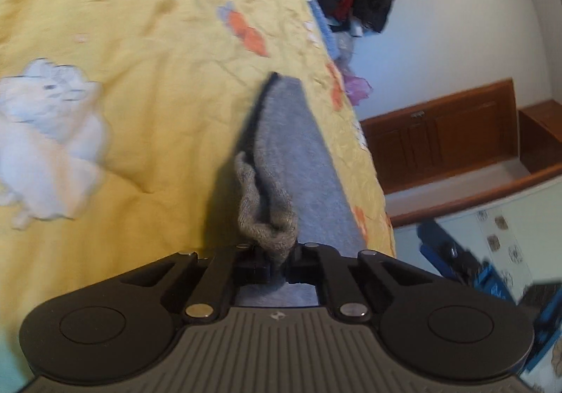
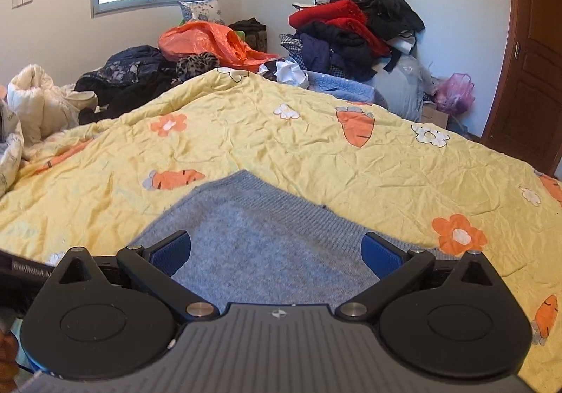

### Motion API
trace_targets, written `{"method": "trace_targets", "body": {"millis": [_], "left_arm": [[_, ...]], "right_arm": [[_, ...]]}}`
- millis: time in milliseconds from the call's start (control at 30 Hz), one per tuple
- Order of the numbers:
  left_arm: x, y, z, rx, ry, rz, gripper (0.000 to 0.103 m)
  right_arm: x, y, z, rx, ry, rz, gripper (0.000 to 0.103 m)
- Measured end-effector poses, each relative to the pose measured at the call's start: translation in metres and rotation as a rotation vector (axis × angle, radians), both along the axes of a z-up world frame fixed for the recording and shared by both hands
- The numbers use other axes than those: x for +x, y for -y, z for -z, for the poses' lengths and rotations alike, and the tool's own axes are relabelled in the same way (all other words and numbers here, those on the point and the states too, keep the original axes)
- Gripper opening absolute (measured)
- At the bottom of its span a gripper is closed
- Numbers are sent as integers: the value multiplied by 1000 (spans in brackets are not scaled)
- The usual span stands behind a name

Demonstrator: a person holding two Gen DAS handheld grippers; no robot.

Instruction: Fold small clothes

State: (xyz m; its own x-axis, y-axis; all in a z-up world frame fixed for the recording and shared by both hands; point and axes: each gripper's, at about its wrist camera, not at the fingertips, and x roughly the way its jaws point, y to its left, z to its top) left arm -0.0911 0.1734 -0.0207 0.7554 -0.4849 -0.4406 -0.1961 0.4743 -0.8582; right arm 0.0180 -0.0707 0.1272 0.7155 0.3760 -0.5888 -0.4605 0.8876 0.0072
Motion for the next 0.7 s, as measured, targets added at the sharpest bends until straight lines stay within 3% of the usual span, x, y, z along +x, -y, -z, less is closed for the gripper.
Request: {"method": "trace_targets", "body": {"millis": [133,233,367,467,633,700], "left_arm": [[14,40,-34,142,73,63,6],[27,77,-56,293,113,122,6],[41,129,-69,451,150,221,6],[45,162,-64,504,150,293,6],[46,203,-25,573,97,378,6],[39,210,-21,626,144,370,6]], "right_arm": [[29,-1,-15,41,-89,-22,102],[51,2,-25,52,-127,-9,102],[75,9,-28,48,-176,-5,102],[90,15,-17,39,-232,-31,103],[114,37,10,74,-311,-7,103],[126,48,24,104,-359,10,102]]}}
